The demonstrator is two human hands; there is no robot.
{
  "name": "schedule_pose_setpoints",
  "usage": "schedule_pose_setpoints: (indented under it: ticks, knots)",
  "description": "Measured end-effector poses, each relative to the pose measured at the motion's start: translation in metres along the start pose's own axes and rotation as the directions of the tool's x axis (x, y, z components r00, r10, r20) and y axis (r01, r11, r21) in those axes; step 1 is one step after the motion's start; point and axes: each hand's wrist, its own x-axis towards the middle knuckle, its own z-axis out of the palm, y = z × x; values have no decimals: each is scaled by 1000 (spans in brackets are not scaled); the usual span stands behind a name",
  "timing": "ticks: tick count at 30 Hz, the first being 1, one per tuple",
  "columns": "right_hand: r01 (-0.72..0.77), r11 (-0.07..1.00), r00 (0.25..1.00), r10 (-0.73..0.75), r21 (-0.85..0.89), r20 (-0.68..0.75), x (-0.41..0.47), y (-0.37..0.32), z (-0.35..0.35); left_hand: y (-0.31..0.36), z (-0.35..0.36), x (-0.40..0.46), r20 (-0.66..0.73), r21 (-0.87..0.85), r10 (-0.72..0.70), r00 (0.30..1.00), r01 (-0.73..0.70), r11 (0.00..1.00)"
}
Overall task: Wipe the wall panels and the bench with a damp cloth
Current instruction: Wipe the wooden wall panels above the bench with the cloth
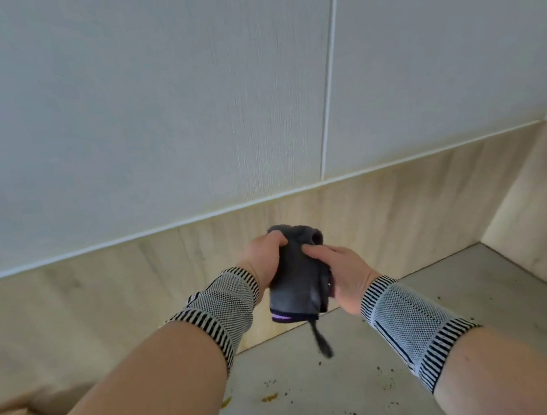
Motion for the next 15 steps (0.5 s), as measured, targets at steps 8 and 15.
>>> schedule_pose_setpoints:
  ticks: [8,15]
  knots:
    - [-83,985,981,107,-149,160,-13,-25,24,8,-28,-19,-92,383,176,980,-128,915]
    - [84,946,988,-119,-312,-95,51,-45,-37,6,11,29,-231,786,312,921,-12,619]
